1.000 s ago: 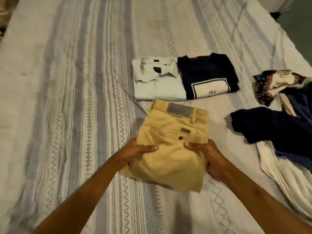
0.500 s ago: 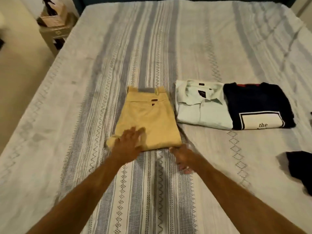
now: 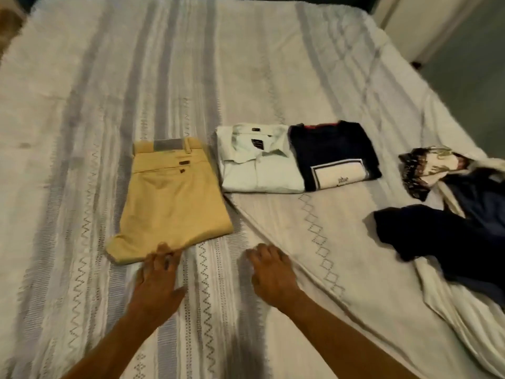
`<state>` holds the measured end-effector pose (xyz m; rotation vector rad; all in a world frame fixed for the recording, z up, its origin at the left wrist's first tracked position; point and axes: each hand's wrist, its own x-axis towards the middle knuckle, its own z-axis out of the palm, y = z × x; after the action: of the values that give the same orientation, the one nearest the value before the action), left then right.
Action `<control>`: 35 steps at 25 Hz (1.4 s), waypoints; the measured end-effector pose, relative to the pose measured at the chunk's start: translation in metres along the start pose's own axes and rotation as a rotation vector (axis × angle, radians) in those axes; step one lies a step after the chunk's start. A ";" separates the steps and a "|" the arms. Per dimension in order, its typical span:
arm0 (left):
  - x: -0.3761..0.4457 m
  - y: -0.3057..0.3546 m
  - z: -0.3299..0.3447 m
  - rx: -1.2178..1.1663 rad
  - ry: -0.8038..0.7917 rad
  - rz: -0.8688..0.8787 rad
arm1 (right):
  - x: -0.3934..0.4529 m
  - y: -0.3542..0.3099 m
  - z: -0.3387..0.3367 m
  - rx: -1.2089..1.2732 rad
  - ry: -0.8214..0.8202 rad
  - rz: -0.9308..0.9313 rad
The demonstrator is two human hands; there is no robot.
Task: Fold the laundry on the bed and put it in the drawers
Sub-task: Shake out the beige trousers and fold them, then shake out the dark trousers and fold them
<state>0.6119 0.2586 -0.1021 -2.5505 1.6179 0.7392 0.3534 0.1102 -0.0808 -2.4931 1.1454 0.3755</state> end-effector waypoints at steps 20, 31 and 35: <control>0.039 0.589 0.068 -0.226 -0.103 0.478 | -0.290 0.531 -0.064 -0.150 0.191 0.796; 0.034 0.671 0.046 -0.229 0.170 0.273 | -0.330 0.551 -0.209 0.247 0.833 0.353; 0.023 0.663 -0.017 -0.271 0.310 0.445 | -0.342 0.497 -0.299 0.305 0.982 0.191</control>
<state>0.0553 -0.0691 0.0502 -2.6111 2.3879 0.6454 -0.2199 -0.0892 0.2100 -2.2793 1.6058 -1.0180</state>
